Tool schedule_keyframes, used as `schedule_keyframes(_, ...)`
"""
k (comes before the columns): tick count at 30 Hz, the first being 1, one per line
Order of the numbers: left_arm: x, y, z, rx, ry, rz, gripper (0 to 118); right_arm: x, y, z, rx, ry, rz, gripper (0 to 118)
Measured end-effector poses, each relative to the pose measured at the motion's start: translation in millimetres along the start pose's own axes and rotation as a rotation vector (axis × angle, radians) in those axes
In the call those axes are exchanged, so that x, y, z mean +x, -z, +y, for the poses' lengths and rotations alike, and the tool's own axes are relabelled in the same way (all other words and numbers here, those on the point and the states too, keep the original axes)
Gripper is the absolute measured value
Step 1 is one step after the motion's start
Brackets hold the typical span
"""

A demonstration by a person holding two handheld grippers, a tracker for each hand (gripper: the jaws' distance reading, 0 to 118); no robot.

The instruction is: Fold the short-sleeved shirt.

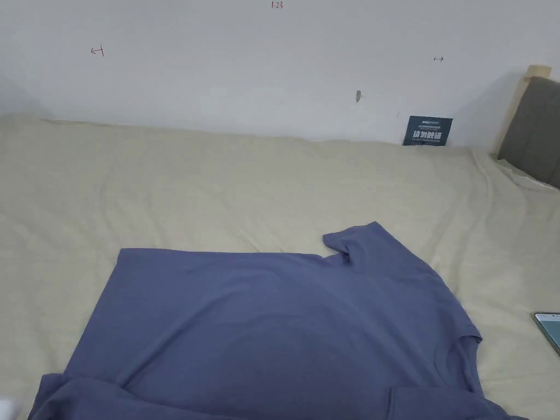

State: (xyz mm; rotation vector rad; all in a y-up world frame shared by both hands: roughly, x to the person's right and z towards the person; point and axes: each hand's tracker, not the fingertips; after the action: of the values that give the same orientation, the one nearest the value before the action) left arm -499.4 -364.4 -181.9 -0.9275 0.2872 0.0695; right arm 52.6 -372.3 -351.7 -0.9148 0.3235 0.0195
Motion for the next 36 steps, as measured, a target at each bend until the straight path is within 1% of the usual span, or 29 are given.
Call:
schedule_keyframes(1, -2.6, -2.0, 2.0, 0.016, -0.001, 0.000, 21, 0.7, -0.1, 1.4, 0.001, 0.007, -0.035, 68)
schedule_keyframes(2, -5.0, -4.9, 3.6, 0.032, -0.009, 0.000, 59, 1.6, -1.2, 2.0, 0.004, 0.006, -0.049, 86)
schedule_keyframes(3, -8.3, -7.3, 4.6, 0.040, -0.027, 0.012, 92, 4.6, -3.8, 2.1, 0.008, 0.006, -0.044, 87)
schedule_keyframes(4, -12.4, -8.9, 5.7, 0.033, -0.033, 0.014, 114, 6.2, -7.4, 3.1, 0.025, 0.019, -0.029, 87)
schedule_keyframes(5, -16.0, -11.8, 5.0, 0.045, -0.049, 0.030, 118, 4.5, -15.5, 2.6, 0.060, 0.026, -0.039, 87)
schedule_keyframes(7, -23.7, -25.4, 1.6, 0.106, -0.086, 0.047, 118, 4.5, -26.6, 2.8, 0.096, 0.055, -0.052, 87)
schedule_keyframes(9, -24.0, -37.8, 7.8, 0.121, -0.159, -0.013, 118, 10.2, -37.6, 12.6, 0.126, 0.063, -0.024, 87)
schedule_keyframes(11, -24.7, -51.0, 9.1, 0.115, -0.178, -0.093, 118, 3.9, -44.7, 20.9, 0.134, 0.071, 0.001, 87)
schedule_keyframes(13, -15.4, -59.2, 16.4, 0.115, -0.162, -0.083, 118, -3.7, -48.6, 37.4, 0.147, 0.066, 0.027, 86)
schedule_keyframes(14, -11.1, -61.8, 20.2, 0.118, -0.151, -0.089, 117, -8.2, -50.8, 42.8, 0.161, 0.056, 0.044, 81)
schedule_keyframes(15, -2.8, -59.3, 29.1, 0.149, -0.104, -0.074, 113, -17.7, -52.3, 49.7, 0.177, 0.054, 0.045, 78)
schedule_keyframes(16, 4.7, -56.3, 40.0, 0.167, -0.090, -0.056, 104, -21.1, -48.4, 55.4, 0.176, 0.037, 0.056, 72)
schedule_keyframes(17, 10.6, -52.6, 51.0, 0.157, -0.087, -0.062, 81, -29.3, -47.7, 61.4, 0.178, -0.003, 0.071, 33)
schedule_keyframes(18, 15.3, -48.9, 60.3, 0.162, -0.088, -0.068, 57, -37.4, -44.9, 67.6, 0.182, -0.008, 0.050, 0)
schedule_keyframes(19, 20.7, -40.5, 71.1, 0.170, -0.086, -0.103, 27, -46.6, -41.8, 73.3, 0.200, -0.033, -0.007, 0)
schedule_keyframes(20, 28.5, -35.1, 81.5, 0.179, -0.073, -0.128, 1, -46.5, -32.1, 78.4, 0.159, -0.071, 0.038, 0)
schedule_keyframes(21, 36.3, -31.4, 92.1, 0.229, -0.073, -0.122, 1, -50.3, -27.2, 85.5, 0.152, -0.064, 0.057, 0)
schedule_keyframes(22, 41.7, -28.2, 101.0, 0.225, -0.052, -0.136, 1, -54.4, -23.3, 92.3, 0.161, -0.052, 0.061, 0)
schedule_keyframes(23, 45.9, -20.3, 112.5, 0.226, -0.029, -0.140, 1, -58.0, -19.2, 101.1, 0.152, -0.057, 0.082, 0)
schedule_keyframes(25, 53.1, -9.8, 130.7, 0.246, -0.007, -0.151, 0, -52.8, -4.8, 120.5, 0.154, -0.054, 0.086, 0)
schedule_keyframes(28, 55.2, 4.7, 150.8, 0.271, -0.014, -0.142, 0, -43.9, 18.5, 163.7, 0.143, -0.047, 0.112, 0)
schedule_keyframes(30, 48.2, 13.1, 165.6, 0.263, -0.088, -0.173, 0, -34.9, 40.6, 196.9, 0.141, -0.035, 0.110, 0)
schedule_keyframes(31, 46.1, 15.1, 168.4, 0.277, -0.113, -0.181, 0, -32.3, 51.7, 213.6, 0.124, -0.016, 0.081, 0)
schedule_keyframes(32, 43.8, 18.0, 172.4, 0.292, -0.136, -0.165, 0, -29.2, 62.9, 228.1, 0.123, -0.024, 0.083, 0)
schedule_keyframes(33, 42.6, 20.8, 176.3, 0.280, -0.128, -0.163, 0, -24.9, 74.6, 242.8, 0.123, -0.031, 0.105, 6)
schedule_keyframes(34, 41.5, 24.2, 180.6, 0.279, -0.123, -0.161, 0, -20.7, 87.3, 258.0, 0.117, -0.020, 0.108, 27)
schedule_keyframes(35, 43.3, 26.1, 181.7, 0.281, -0.121, -0.155, 0, -16.8, 101.2, 274.5, 0.094, -0.018, 0.105, 71)
schedule_keyframes(36, 42.7, 30.0, 185.4, 0.269, -0.117, -0.148, 0, -12.9, 115.7, 287.3, 0.054, -0.020, 0.113, 97)
